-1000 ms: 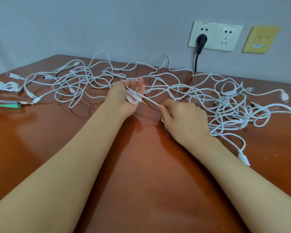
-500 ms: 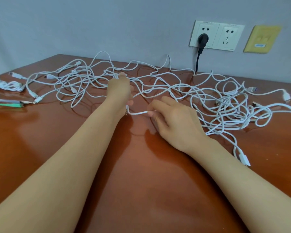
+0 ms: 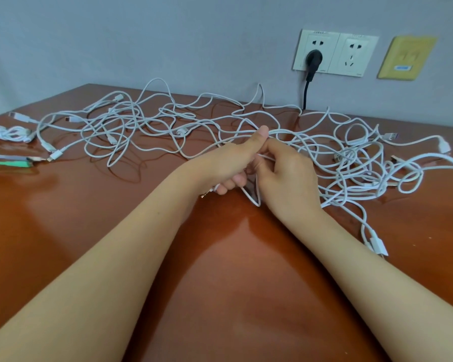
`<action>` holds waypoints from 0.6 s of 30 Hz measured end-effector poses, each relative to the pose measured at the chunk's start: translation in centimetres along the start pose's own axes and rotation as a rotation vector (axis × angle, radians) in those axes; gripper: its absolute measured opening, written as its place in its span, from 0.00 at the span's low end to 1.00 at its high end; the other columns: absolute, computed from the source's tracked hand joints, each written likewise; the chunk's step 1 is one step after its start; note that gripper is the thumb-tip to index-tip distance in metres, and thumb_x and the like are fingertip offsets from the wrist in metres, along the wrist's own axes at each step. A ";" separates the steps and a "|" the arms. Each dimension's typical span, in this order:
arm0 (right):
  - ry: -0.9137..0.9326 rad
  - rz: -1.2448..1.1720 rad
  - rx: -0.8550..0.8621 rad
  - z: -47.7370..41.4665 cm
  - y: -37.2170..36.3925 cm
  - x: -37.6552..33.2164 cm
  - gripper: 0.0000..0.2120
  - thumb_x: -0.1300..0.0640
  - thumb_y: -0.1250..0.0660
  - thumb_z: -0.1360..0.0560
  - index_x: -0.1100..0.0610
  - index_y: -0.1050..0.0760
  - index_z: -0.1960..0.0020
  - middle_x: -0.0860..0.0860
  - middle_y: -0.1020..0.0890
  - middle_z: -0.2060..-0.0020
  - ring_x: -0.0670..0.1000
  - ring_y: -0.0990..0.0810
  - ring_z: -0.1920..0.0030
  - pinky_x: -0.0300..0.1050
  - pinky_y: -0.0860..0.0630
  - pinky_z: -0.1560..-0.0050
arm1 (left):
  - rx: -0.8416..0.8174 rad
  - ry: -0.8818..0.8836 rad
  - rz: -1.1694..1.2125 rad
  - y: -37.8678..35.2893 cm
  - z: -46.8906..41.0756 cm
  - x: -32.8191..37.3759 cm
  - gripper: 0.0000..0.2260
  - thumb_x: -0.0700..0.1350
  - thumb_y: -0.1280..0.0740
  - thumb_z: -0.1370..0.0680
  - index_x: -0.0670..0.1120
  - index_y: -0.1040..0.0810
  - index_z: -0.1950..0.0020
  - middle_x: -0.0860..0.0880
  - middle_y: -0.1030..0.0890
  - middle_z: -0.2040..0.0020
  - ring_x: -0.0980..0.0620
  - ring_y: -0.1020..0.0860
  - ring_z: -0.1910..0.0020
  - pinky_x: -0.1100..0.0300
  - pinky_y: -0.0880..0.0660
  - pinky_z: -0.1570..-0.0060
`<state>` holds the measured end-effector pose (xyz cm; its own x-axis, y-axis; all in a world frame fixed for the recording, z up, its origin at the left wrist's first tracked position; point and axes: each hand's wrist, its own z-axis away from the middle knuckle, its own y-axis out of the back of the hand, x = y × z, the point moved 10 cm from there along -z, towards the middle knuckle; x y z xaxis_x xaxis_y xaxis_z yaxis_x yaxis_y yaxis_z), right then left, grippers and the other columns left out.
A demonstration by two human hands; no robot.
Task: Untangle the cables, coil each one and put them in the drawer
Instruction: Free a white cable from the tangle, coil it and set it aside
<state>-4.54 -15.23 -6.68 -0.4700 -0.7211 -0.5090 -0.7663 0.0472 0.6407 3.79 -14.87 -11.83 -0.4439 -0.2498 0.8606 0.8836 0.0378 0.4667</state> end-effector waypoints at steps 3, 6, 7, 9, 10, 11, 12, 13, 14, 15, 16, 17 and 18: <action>-0.046 -0.064 0.038 -0.2 0.1 0.8 0.04 0.59 0.38 0.26 0.52 0.31 0.55 0.45 0.24 0.64 0.52 0.25 0.60 0.45 0.35 0.60 | -0.050 -0.023 0.000 -0.5 0.4 0.3 0.27 0.67 0.53 0.23 0.46 0.36 0.67 0.52 0.41 0.78 0.56 0.45 0.81 0.68 0.46 0.78; -0.098 -0.197 0.038 -0.3 -0.1 1.6 0.05 0.60 0.41 0.30 0.51 0.33 0.57 0.45 0.23 0.68 0.49 0.23 0.63 0.45 0.31 0.62 | -0.152 -0.058 0.017 -1.4 0.8 0.7 0.23 0.63 0.49 0.22 0.47 0.39 0.67 0.52 0.43 0.77 0.57 0.47 0.80 0.67 0.50 0.77; -0.118 -0.240 0.046 -0.3 0.0 1.9 0.06 0.61 0.41 0.30 0.51 0.33 0.58 0.44 0.24 0.69 0.43 0.24 0.65 0.40 0.30 0.64 | -0.173 -0.066 0.020 -1.7 0.9 0.8 0.22 0.62 0.48 0.22 0.47 0.39 0.67 0.52 0.43 0.78 0.57 0.46 0.81 0.67 0.49 0.77; -0.157 -0.299 0.068 -0.4 0.2 2.4 0.09 0.66 0.40 0.28 0.52 0.31 0.58 0.42 0.25 0.69 0.39 0.26 0.67 0.31 0.33 0.66 | -0.184 -0.070 0.029 -1.8 0.8 0.9 0.21 0.59 0.47 0.21 0.47 0.38 0.67 0.53 0.42 0.79 0.57 0.42 0.82 0.68 0.46 0.79; -0.169 -0.303 0.074 -0.5 0.3 2.6 0.09 0.66 0.40 0.27 0.53 0.30 0.58 0.42 0.25 0.69 0.39 0.26 0.67 0.30 0.33 0.65 | -0.177 -0.075 0.027 -1.8 0.7 0.8 0.21 0.58 0.47 0.20 0.47 0.38 0.67 0.54 0.41 0.80 0.57 0.39 0.84 0.69 0.42 0.80; -0.177 -0.297 0.081 -0.5 0.3 2.7 0.09 0.66 0.40 0.26 0.53 0.30 0.58 0.42 0.25 0.69 0.39 0.26 0.67 0.30 0.34 0.65 | -0.171 -0.081 0.029 -1.7 0.6 0.8 0.21 0.58 0.48 0.20 0.46 0.38 0.67 0.54 0.40 0.80 0.57 0.37 0.84 0.69 0.41 0.81; -0.183 -0.290 0.093 -0.5 0.4 2.8 0.08 0.64 0.39 0.25 0.52 0.30 0.58 0.42 0.26 0.70 0.37 0.27 0.68 0.30 0.34 0.65 | -0.169 -0.084 0.046 -1.6 0.6 0.8 0.21 0.58 0.48 0.20 0.46 0.38 0.67 0.54 0.40 0.80 0.57 0.38 0.85 0.70 0.41 0.82; -0.191 -0.281 0.105 -0.5 0.5 3.0 0.07 0.62 0.38 0.24 0.52 0.30 0.58 0.43 0.27 0.72 0.36 0.28 0.70 0.29 0.34 0.66 | -0.169 -0.086 0.075 -1.5 0.6 0.9 0.20 0.58 0.48 0.19 0.46 0.38 0.66 0.54 0.41 0.80 0.58 0.41 0.85 0.71 0.44 0.82; -0.195 -0.261 0.116 -0.6 0.7 3.1 0.06 0.59 0.37 0.24 0.52 0.29 0.58 0.43 0.28 0.73 0.37 0.28 0.70 0.30 0.34 0.67 | -0.166 -0.089 0.106 -1.3 0.6 0.9 0.20 0.58 0.48 0.19 0.47 0.38 0.66 0.54 0.41 0.80 0.59 0.44 0.85 0.71 0.46 0.82; -0.193 -0.231 0.117 -0.6 0.7 3.2 0.05 0.56 0.37 0.23 0.52 0.29 0.58 0.44 0.29 0.74 0.38 0.28 0.70 0.32 0.35 0.67 | -0.157 -0.093 0.137 -1.0 0.6 1.0 0.20 0.57 0.49 0.19 0.47 0.38 0.66 0.54 0.41 0.81 0.59 0.45 0.85 0.71 0.48 0.82; -0.185 -0.193 0.107 -0.6 0.7 3.2 0.06 0.54 0.38 0.23 0.52 0.27 0.58 0.45 0.28 0.74 0.41 0.28 0.69 0.35 0.34 0.66 | -0.143 -0.095 0.170 -0.7 0.6 1.0 0.20 0.57 0.49 0.19 0.47 0.38 0.66 0.55 0.41 0.81 0.60 0.46 0.85 0.71 0.49 0.82; -0.173 -0.146 0.089 -0.7 0.6 3.0 0.08 0.52 0.39 0.22 0.53 0.26 0.58 0.45 0.27 0.74 0.44 0.26 0.67 0.41 0.32 0.63 | -0.120 -0.099 0.205 -0.4 0.5 1.0 0.20 0.56 0.49 0.18 0.47 0.38 0.66 0.55 0.41 0.81 0.60 0.46 0.85 0.71 0.49 0.82; -0.160 -0.087 0.063 -0.7 0.5 2.7 0.10 0.51 0.40 0.22 0.53 0.24 0.57 0.46 0.27 0.73 0.50 0.24 0.64 0.46 0.32 0.60 | -0.089 -0.104 0.239 -0.1 0.4 1.0 0.20 0.56 0.49 0.18 0.47 0.37 0.66 0.54 0.41 0.81 0.60 0.46 0.85 0.71 0.50 0.82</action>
<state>-5.93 -17.60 -7.33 -0.4608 -0.6052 -0.6492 -0.8306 0.0364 0.5556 3.16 -14.76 -10.92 -0.2304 -0.1427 0.9626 0.9726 -0.0026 0.2324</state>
